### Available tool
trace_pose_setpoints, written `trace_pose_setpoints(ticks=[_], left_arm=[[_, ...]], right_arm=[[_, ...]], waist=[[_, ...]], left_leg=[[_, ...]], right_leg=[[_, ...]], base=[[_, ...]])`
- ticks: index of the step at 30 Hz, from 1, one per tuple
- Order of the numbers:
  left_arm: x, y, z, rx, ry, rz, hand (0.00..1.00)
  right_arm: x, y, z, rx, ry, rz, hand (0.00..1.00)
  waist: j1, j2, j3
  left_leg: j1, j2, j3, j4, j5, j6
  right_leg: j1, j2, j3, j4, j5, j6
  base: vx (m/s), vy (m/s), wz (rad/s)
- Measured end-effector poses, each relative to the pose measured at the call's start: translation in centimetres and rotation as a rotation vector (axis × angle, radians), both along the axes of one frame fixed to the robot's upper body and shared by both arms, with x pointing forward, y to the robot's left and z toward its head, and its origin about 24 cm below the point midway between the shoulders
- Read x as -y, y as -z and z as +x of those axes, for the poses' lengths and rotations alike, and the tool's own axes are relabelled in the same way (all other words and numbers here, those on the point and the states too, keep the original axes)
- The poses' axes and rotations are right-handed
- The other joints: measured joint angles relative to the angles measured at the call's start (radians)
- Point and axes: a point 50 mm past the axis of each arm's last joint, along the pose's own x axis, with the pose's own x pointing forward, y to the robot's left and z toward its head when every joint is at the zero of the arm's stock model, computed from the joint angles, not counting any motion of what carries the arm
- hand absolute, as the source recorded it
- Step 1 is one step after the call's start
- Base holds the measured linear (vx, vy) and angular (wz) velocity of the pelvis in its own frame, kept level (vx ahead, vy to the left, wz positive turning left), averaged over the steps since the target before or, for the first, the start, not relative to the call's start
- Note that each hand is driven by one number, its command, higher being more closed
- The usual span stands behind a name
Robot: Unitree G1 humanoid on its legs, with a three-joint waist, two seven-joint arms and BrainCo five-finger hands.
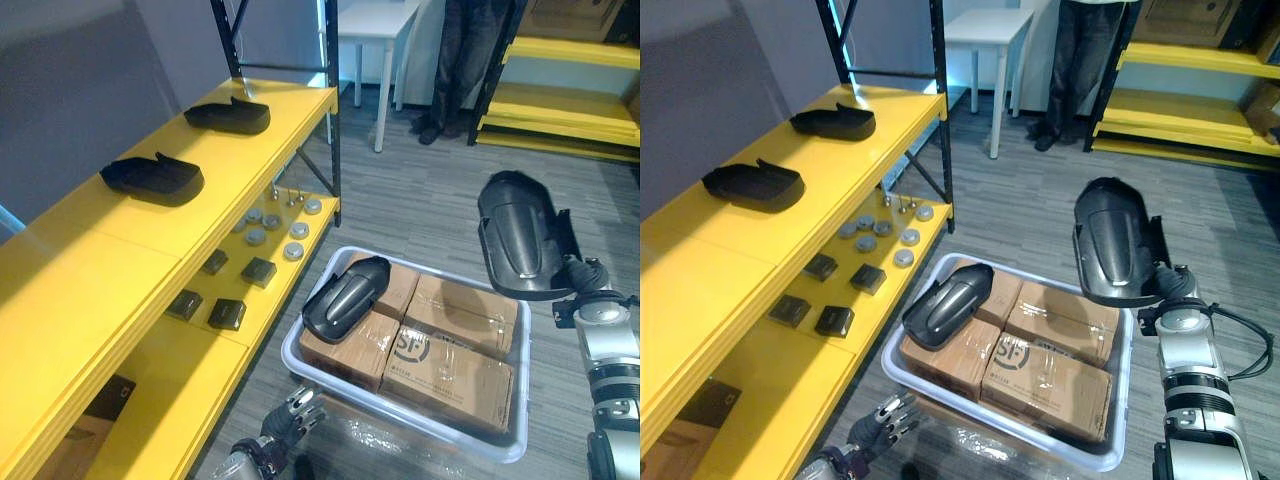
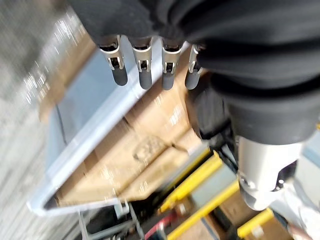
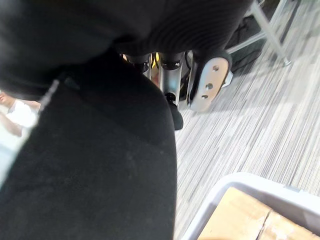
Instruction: Walk over and take plastic housings, then place them on the shelf
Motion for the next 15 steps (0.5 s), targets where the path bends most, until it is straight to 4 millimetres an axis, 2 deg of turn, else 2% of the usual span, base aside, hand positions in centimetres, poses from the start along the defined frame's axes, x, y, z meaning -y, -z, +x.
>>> trace_pose_setpoints(ticks=[5, 9, 12, 15], left_arm=[[0.4, -0.6, 0.5, 0.002, 0.012, -0.038, 0.00], [0.6, -1.7, 0.9, 0.028, 0.012, -0.112, 0.00], [1.2, -3.3, 1.8, 0.045, 0.030, -0.248, 0.00], [3.3, -5.2, 2.3, 0.077, 0.116, -0.354, 0.00]], right_arm=[[-2.2, 0.2, 0.7, -0.013, -0.088, -0.074, 1.00], [-4.1, -1.3, 1.2, 0.060, -0.177, -0.217, 1.00], [-6.7, -2.4, 1.4, 0.182, -0.259, -0.357, 1.00], [-9.4, -2.8, 1.3, 0.292, -0.352, -0.481, 1.00]], waist=[[-0.006, 0.000, -0.035], [-0.009, 0.000, -0.055], [-0.014, 0.001, -0.068], [-0.019, 0.000, -0.091]], left_leg=[[0.023, 0.003, 0.007, -0.058, 0.028, -0.008], [0.038, 0.002, 0.009, -0.093, 0.046, -0.010], [0.059, 0.001, 0.008, -0.102, 0.051, -0.010], [0.059, 0.001, 0.005, -0.103, 0.051, -0.010]], right_leg=[[0.004, 0.013, 0.001, -0.026, 0.011, -0.006], [0.005, 0.018, 0.001, -0.032, 0.015, -0.006], [0.027, 0.022, 0.000, -0.051, 0.021, -0.005], [0.029, 0.023, -0.003, -0.057, 0.023, -0.005]], base=[[0.01, -0.010, -0.04], [0.00, 0.000, 0.00], [-0.01, -0.003, 0.02], [-0.03, -0.003, 0.02]])
